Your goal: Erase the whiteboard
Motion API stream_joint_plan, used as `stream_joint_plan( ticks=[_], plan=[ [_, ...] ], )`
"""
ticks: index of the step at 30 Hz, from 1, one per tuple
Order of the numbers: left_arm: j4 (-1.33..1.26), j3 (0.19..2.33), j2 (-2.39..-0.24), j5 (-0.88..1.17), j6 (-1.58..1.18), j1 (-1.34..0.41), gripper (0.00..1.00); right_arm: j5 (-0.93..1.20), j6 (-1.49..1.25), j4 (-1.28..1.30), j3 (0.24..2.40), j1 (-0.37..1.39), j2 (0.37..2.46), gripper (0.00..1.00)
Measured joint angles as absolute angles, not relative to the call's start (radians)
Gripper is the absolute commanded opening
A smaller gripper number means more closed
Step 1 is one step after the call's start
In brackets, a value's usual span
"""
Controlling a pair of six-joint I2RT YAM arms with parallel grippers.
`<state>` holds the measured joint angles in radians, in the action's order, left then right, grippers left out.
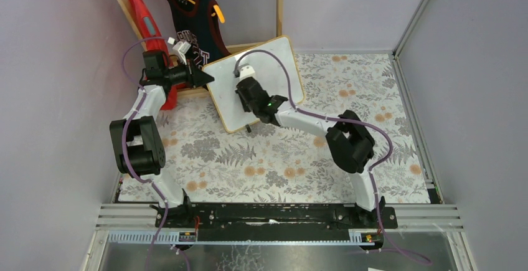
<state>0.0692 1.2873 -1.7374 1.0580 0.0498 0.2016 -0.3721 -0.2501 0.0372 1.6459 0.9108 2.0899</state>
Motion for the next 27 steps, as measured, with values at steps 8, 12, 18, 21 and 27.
stream_joint_plan(
  ticks=[8,12,18,21,27],
  plan=[
    [0.07,1.287,-1.737,1.058,0.05,0.201,0.0,-0.38,-0.228,0.052,1.634,0.845,2.053,0.0],
    [0.071,1.287,-1.736,1.058,0.05,0.201,0.0,-0.386,-0.223,0.087,1.687,0.858,2.074,0.0],
    [0.073,1.287,-1.736,1.056,0.05,0.202,0.0,-0.434,-0.205,0.155,1.856,0.926,2.163,0.0],
    [0.073,1.287,-1.735,1.056,0.05,0.202,0.0,-0.434,-0.202,0.162,1.934,0.965,2.209,0.0],
    [0.073,1.283,-1.732,1.052,0.05,0.202,0.0,-0.429,-0.192,0.174,2.02,1.006,2.266,0.0]
  ],
)
